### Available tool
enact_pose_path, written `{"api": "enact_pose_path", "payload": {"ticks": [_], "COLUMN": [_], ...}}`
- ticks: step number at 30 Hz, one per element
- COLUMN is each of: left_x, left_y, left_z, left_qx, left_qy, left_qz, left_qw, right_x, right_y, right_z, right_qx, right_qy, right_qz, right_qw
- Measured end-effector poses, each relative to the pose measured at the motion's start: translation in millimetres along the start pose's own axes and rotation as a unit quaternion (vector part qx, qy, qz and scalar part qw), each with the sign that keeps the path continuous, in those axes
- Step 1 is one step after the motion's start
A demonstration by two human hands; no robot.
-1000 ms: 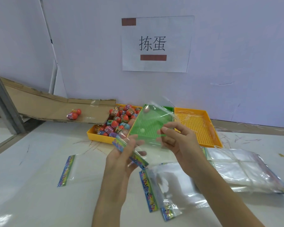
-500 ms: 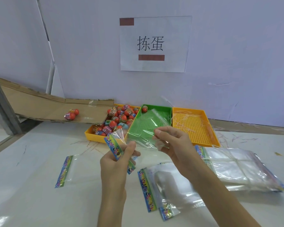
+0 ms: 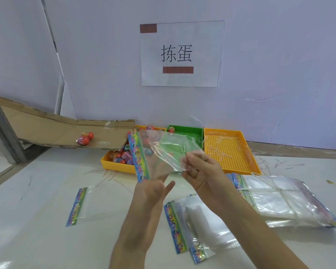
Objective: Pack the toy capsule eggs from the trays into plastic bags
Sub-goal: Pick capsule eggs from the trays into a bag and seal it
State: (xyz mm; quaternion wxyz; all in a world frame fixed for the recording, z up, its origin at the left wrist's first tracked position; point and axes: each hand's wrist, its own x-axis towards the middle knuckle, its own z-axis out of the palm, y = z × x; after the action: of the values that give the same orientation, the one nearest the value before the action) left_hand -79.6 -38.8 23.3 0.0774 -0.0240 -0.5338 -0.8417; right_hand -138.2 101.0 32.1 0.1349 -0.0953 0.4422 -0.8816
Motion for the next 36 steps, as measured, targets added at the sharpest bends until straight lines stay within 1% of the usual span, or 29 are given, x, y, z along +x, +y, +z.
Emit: {"api": "enact_pose_path", "payload": {"ticks": [1, 3, 4, 5, 6, 8, 9, 11, 13, 14, 16, 18, 20, 23, 26, 29, 30, 32, 33, 34, 36], "left_x": [2, -2, -5, -8, -7, -3, -1, 0, 0, 0, 1, 1, 1, 1, 1, 1, 1, 2, 2, 2, 2], "left_y": [-1, -5, -9, -13, -17, -23, -25, -27, -26, -24, -20, -18, -17, -17, -18, -19, -19, -21, -21, -22, -22], "left_z": [3, 10, 12, 12, 12, 13, 13, 10, 7, 6, 3, -2, -7, -13, -16, -17, -17, -19, -19, -20, -21], "left_qx": [0.011, 0.037, 0.029, 0.001, -0.030, -0.109, -0.132, -0.142, -0.157, -0.164, -0.178, -0.193, -0.206, -0.228, -0.257, -0.267, -0.268, -0.271, -0.275, -0.278, -0.282], "left_qy": [-0.012, -0.038, -0.025, 0.013, 0.068, 0.175, 0.217, 0.268, 0.287, 0.290, 0.301, 0.320, 0.344, 0.380, 0.401, 0.402, 0.404, 0.407, 0.409, 0.408, 0.402], "left_qz": [0.011, 0.064, 0.086, 0.097, 0.097, 0.078, 0.071, 0.064, 0.064, 0.066, 0.074, 0.074, 0.072, 0.066, 0.057, 0.050, 0.049, 0.046, 0.045, 0.044, 0.043], "left_qw": [1.000, 0.997, 0.996, 0.995, 0.992, 0.975, 0.965, 0.951, 0.943, 0.941, 0.934, 0.924, 0.913, 0.894, 0.878, 0.874, 0.874, 0.871, 0.869, 0.869, 0.870], "right_x": [-1, -4, -5, -7, -9, -11, -12, -14, -13, -12, -5, 4, 16, 40, 77, 112, 123, 142, 150, 156, 164], "right_y": [1, 5, 8, 12, 16, 22, 25, 28, 29, 28, 23, 14, 5, -1, 5, 20, 26, 37, 42, 45, 47], "right_z": [1, 6, 8, 11, 13, 17, 18, 19, 19, 18, 14, 10, 12, 23, 36, 51, 55, 61, 63, 65, 67], "right_qx": [0.010, 0.002, -0.024, -0.063, -0.108, -0.193, -0.227, -0.295, -0.357, -0.375, -0.402, -0.445, -0.490, -0.569, -0.640, -0.691, -0.713, -0.774, -0.795, -0.803, -0.796], "right_qy": [-0.015, -0.045, -0.053, -0.054, -0.052, -0.043, -0.044, -0.056, -0.065, -0.055, -0.005, 0.041, 0.047, -0.006, -0.057, -0.109, -0.120, -0.134, -0.133, -0.129, -0.131], "right_qz": [-0.001, -0.001, -0.003, -0.008, -0.014, -0.031, -0.041, -0.066, -0.091, -0.102, -0.119, -0.119, -0.097, -0.072, -0.090, -0.109, -0.107, -0.088, -0.073, -0.058, -0.033], "right_qw": [1.000, 0.999, 0.998, 0.997, 0.993, 0.980, 0.972, 0.951, 0.927, 0.920, 0.908, 0.887, 0.865, 0.819, 0.761, 0.706, 0.682, 0.613, 0.587, 0.579, 0.590]}}
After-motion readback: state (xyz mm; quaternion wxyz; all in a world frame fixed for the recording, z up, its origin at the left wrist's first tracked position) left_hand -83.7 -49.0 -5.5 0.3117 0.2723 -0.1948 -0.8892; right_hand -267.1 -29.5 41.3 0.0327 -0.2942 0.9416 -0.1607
